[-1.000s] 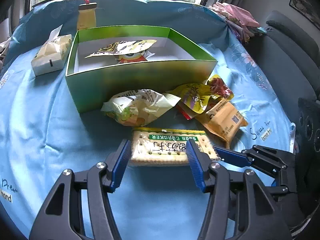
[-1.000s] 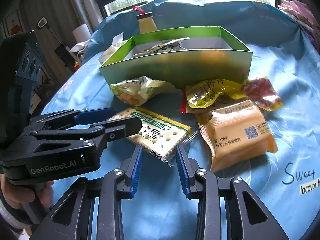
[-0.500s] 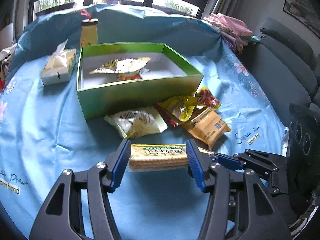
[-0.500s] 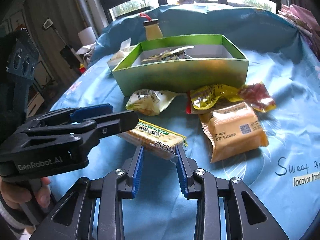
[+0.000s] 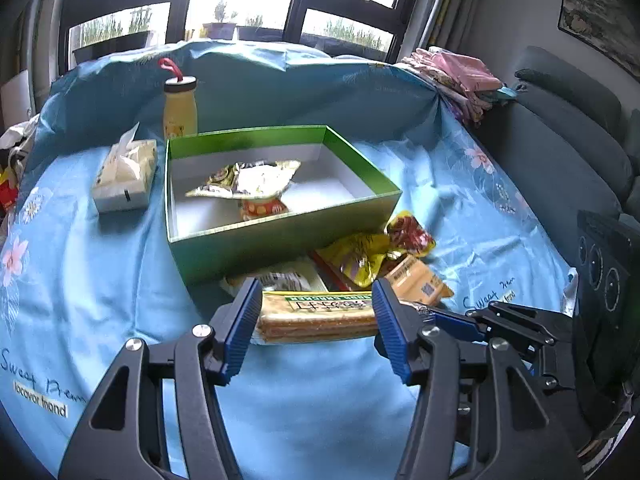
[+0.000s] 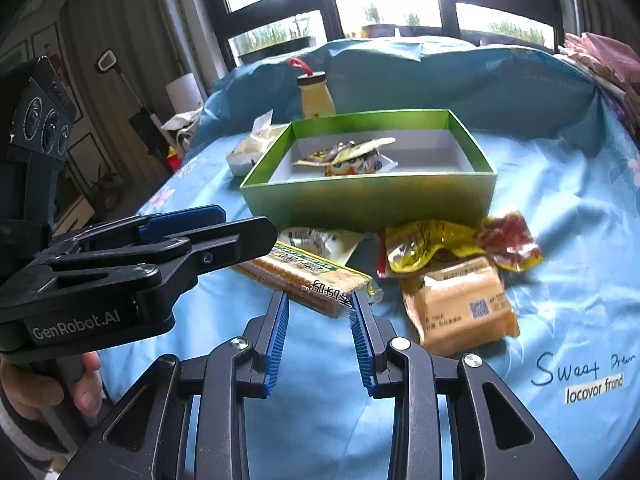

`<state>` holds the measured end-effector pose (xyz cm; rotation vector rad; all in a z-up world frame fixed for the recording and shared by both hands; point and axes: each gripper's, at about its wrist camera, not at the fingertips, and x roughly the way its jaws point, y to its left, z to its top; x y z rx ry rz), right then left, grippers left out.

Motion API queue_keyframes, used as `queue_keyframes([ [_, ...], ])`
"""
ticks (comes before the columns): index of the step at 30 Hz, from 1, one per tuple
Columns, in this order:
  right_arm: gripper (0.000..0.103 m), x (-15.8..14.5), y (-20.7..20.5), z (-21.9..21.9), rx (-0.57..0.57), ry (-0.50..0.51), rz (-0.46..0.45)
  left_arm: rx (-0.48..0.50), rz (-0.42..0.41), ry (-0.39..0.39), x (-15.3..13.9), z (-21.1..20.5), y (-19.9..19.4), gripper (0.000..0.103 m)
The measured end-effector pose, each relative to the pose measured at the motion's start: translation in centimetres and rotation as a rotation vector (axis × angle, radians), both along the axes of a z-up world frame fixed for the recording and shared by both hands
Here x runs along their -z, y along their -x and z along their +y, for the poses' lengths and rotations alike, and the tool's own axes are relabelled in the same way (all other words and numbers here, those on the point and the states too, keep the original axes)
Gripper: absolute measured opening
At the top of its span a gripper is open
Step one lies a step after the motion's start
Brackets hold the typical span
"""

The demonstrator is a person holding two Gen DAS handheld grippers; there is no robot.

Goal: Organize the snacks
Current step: 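Lift the cracker packet into the green box and open the right gripper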

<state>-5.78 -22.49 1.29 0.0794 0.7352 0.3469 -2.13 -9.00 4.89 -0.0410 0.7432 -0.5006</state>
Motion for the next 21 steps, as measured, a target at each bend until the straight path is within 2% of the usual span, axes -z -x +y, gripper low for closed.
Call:
queue_keyframes([
  [12, 0.034, -3.7, -4.6, 0.0, 0.000, 0.014, -0.098, -0.029, -0.081, 0.005, -3.5, 0.0, -5.3, 0.056],
  [21, 0.034, -4.6, -10.9, -0.3, 0.003, 0.034, -0.123, -0.045, -0.054, 0.015, -3.3, -0.5, -11.6, 0.056],
])
